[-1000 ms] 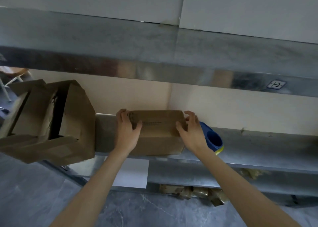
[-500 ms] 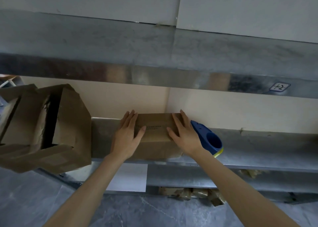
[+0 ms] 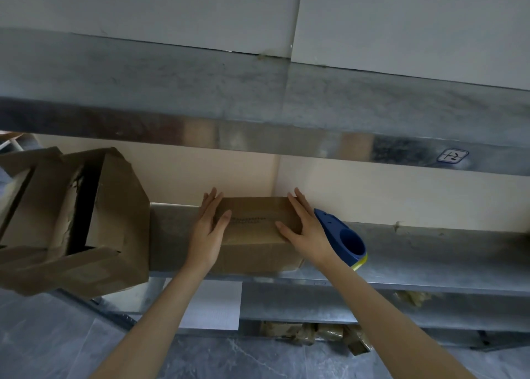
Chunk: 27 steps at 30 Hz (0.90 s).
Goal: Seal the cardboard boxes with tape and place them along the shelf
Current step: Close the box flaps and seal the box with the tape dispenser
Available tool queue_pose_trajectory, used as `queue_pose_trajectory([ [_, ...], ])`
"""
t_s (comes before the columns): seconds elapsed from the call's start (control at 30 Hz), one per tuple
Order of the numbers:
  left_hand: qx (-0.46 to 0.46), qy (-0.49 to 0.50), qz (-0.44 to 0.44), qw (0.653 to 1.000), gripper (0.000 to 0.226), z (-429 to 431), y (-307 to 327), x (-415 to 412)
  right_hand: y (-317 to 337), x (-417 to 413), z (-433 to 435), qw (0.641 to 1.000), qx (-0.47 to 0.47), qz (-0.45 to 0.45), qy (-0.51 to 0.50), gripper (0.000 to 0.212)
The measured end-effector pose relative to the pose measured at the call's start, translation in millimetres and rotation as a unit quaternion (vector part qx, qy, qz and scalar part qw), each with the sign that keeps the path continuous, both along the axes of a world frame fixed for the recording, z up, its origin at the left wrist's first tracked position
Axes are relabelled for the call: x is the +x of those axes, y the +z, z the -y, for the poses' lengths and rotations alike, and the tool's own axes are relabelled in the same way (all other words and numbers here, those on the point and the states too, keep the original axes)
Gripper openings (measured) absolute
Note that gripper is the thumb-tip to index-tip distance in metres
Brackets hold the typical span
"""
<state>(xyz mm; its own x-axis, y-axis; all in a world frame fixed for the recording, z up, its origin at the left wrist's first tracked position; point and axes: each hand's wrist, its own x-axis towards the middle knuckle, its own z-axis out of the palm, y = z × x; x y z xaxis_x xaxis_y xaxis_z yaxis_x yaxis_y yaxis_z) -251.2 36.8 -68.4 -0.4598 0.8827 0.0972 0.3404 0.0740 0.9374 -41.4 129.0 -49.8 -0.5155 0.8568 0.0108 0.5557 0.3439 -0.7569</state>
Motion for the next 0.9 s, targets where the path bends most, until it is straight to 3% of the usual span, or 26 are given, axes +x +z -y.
queue_pose_trajectory([
  [0.17,-0.014,-0.035,0.0,0.999,0.06,1.6,2.3,-6.1,1.7,0.9,-1.8,1.0,-0.021,-0.018,-0.007,0.081],
  [0.3,0.005,-0.035,-0.089,0.995,0.059,8.1,-7.2,-8.1,-3.8,4.0,-1.9,0.996,-0.053,-0.058,-0.036,0.08],
  [0.4,0.005,-0.032,-0.1,0.994,0.057,8.1,-7.2,-9.7,-4.5,3.2,-3.9,0.994,-0.071,-0.07,-0.045,0.078],
  [0.57,0.006,-0.048,-0.12,0.992,0.066,16.0,-0.8,-14.5,-3.5,6.7,-5.6,0.998,-0.033,-0.033,-0.032,0.072],
  [0.7,-0.005,-0.059,-0.138,0.989,0.075,32.3,1.2,-21.2,3.2,18.3,-6.8,0.996,-0.059,-0.063,-0.021,0.065],
  [0.9,-0.05,-0.072,-0.136,0.987,0.097,47.9,-7.0,-21.9,4.0,39.3,1.2,0.997,-0.053,-0.048,-0.009,0.076],
])
